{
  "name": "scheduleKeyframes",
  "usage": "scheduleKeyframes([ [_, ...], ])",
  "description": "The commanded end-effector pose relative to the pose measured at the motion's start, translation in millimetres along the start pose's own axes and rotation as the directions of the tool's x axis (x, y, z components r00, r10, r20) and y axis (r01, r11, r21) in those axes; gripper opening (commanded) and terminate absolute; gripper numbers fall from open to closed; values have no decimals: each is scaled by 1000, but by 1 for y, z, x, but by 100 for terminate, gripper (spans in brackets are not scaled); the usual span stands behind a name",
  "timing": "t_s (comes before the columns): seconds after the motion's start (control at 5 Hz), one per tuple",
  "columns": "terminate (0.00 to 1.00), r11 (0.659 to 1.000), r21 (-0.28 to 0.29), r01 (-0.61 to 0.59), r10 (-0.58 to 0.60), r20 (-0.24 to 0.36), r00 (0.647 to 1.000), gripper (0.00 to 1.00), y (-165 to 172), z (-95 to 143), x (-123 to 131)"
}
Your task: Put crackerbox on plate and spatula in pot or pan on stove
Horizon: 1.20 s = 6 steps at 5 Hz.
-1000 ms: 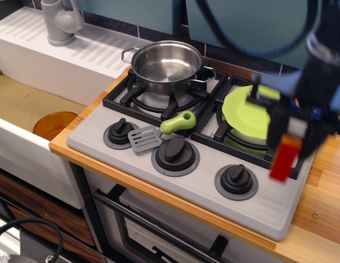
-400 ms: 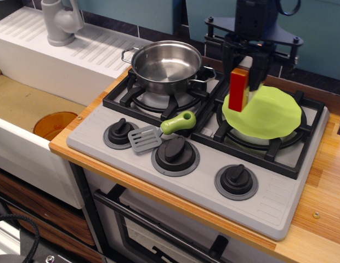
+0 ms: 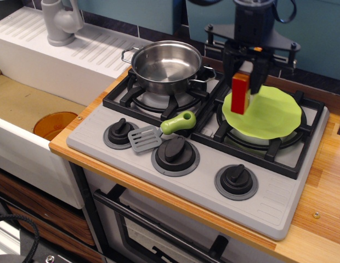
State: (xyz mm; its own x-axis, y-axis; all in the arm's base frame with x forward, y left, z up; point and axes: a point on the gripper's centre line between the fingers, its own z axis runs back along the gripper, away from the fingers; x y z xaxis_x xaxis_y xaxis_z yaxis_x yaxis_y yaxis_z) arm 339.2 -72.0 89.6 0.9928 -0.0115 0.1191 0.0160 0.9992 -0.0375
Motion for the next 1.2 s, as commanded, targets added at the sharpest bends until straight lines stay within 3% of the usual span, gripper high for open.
scheduleKeyframes([
  [0.0, 0, 1000, 3, 20, -20, 38, 999, 100, -15, 1, 3],
  [0.2, 0, 1000, -4, 20, -20, 48, 999, 100, -17, 0, 0],
  [0.8, 0, 999, 47, 12, -10, -48, 999, 100, -18, 51, -27],
  [1.0, 0, 999, 47, 12, -10, -48, 999, 100, -18, 51, -27],
])
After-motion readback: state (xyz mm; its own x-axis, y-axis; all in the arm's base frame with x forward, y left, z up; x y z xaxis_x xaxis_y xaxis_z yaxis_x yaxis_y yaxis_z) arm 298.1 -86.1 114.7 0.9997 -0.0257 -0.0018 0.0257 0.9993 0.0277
